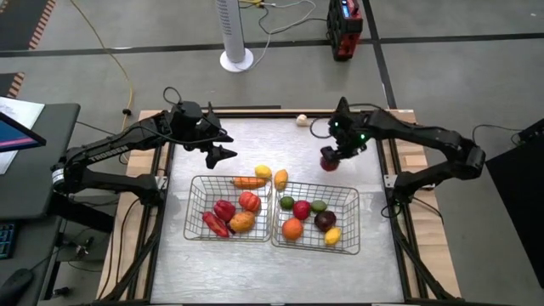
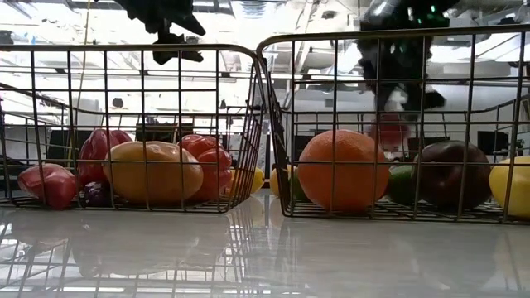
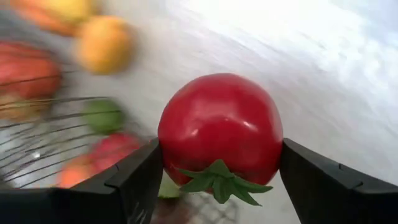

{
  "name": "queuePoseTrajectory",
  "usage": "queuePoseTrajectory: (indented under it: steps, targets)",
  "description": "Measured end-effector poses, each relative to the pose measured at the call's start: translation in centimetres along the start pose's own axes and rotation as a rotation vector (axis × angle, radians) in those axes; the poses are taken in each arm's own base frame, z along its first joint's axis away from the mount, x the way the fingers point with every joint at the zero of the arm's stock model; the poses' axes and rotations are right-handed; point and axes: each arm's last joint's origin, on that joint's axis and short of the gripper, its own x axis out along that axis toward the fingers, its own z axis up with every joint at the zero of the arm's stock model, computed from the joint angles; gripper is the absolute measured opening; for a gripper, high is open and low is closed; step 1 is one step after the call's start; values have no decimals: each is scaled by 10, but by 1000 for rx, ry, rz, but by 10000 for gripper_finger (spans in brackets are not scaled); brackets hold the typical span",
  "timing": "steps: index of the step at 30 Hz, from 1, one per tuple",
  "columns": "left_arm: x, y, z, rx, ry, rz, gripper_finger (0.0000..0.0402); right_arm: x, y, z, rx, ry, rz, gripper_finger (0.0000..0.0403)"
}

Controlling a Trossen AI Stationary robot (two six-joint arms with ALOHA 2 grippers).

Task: Sort produce into baskets
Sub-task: Put the tomato into the right wire basket, then put the garlic into the left wire basket

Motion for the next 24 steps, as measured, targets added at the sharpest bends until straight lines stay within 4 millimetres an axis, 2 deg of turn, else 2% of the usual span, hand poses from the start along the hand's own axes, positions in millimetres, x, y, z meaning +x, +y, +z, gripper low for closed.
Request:
queuePoseTrajectory:
  steps: [5,7,10,15,18,24]
  targets:
    - [0,0,-1,-10,5,1,292,-32,41,0,-214,-10,224,319]
    - [0,0,-1,-10,5,1,292,-37,57,-9,-297,22,289,320]
    - [0,0,-1,-14,6,-1,292,-36,73,-27,-380,64,291,334]
    - [0,0,0,-15,4,-5,292,-22,79,-47,-380,169,188,378]
    - [0,0,1,-11,-6,-7,292,-16,81,-46,-365,198,178,394]
    - [0,0,1,-11,-11,-7,292,-17,72,-30,-332,140,157,387]
